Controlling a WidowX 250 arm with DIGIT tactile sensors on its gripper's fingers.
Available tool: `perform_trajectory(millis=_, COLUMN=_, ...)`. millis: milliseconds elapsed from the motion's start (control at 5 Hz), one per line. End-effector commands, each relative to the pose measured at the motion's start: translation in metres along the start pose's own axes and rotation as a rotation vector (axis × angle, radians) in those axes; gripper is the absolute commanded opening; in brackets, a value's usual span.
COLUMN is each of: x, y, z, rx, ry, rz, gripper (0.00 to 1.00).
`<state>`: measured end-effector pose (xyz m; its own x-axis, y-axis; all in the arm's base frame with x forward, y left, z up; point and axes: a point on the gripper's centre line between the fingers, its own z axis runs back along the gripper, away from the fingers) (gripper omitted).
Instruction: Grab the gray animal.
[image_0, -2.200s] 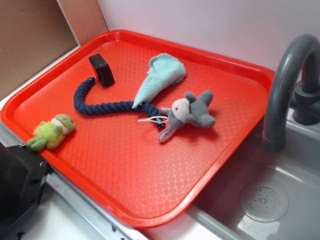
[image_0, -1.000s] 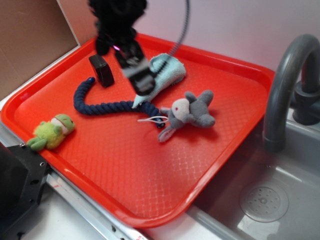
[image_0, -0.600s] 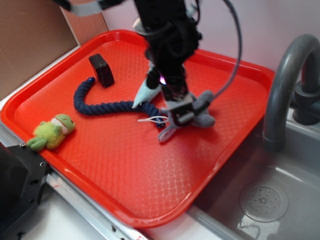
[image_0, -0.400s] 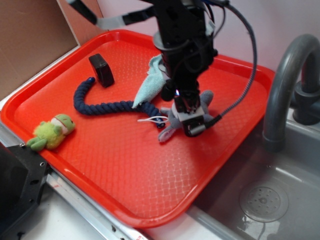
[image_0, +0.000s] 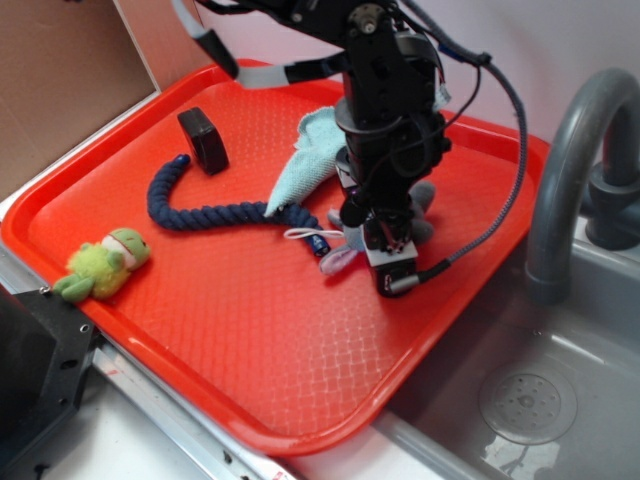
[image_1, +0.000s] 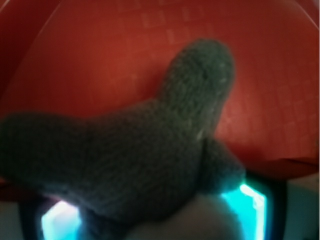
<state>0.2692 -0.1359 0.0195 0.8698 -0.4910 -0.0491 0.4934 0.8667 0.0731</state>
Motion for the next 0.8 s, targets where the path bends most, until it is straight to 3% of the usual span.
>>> perform_trajectory(millis=0, x=0.0, y=-0.003, z=-0.006, rx=-0.004, ry=0.004, rz=-0.001, gripper=0.0)
perform_trajectory(millis=200, x=-0.006, y=0.006, z=0.01, rx=-0.017, ry=0.016, rz=0.069, gripper=0.0)
perform_trajectory(millis=600, x=-0.048, y=0.039, z=0.103, rx=-0.124, ry=-0.015, rz=0.409, gripper=0.0)
